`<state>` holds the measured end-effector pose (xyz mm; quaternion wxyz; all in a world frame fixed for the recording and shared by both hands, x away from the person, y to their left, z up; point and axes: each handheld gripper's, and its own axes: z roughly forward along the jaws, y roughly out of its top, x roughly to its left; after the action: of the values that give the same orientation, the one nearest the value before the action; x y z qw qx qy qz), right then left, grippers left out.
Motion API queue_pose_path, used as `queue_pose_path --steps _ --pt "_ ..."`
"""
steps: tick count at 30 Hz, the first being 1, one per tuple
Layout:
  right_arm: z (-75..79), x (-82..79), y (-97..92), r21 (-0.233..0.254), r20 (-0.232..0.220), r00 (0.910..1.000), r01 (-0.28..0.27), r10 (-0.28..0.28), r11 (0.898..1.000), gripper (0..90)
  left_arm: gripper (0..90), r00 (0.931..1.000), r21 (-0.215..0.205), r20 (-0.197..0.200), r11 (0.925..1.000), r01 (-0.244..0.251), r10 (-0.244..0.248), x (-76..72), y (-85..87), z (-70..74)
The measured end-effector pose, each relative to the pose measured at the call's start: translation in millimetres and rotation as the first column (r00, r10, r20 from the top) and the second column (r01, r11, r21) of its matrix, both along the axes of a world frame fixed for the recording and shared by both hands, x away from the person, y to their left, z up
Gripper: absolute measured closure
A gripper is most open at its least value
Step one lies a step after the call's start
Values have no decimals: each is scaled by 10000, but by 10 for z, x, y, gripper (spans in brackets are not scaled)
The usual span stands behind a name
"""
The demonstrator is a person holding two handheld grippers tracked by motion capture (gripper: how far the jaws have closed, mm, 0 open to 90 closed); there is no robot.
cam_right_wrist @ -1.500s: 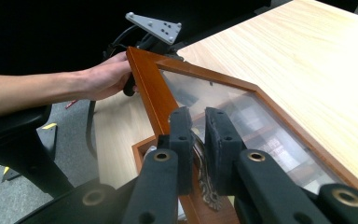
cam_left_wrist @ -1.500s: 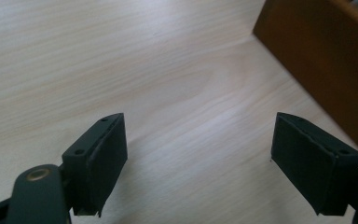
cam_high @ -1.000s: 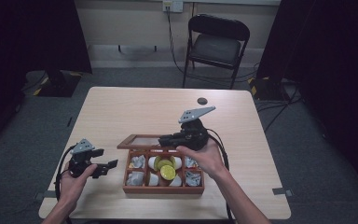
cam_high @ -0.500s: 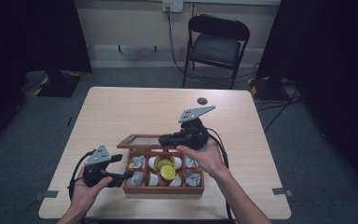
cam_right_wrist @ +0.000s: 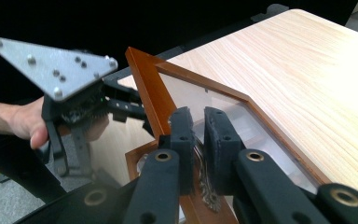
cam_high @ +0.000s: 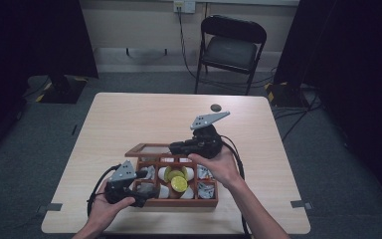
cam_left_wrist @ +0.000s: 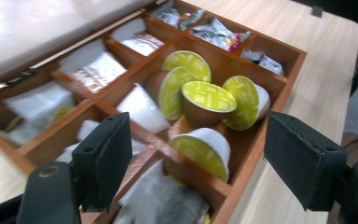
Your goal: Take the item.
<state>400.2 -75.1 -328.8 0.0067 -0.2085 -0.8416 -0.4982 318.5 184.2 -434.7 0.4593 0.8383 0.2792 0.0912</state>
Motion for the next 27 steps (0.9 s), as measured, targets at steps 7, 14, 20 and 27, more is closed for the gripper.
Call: queue_pose_path --steps 7,14,20,27 --pt "8 11 1 15 -9 10000 -15 15 10000 822 231 9991 93 -71 9990 429 -428 20 -154 23" --pt "5 6 0 19 -21 10000 8 -8 10000 822 234 9965 473 -352 9959 776 -759 111 -355 5" --pt "7 8 1 13 -6 10000 0 1 10000 822 279 9932 825 -697 9916 994 -937 196 -525 -43" --pt "3 3 0 -5 40 10000 -26 26 10000 823 293 9912 1491 -811 9820 1156 -1044 320 -701 -112"
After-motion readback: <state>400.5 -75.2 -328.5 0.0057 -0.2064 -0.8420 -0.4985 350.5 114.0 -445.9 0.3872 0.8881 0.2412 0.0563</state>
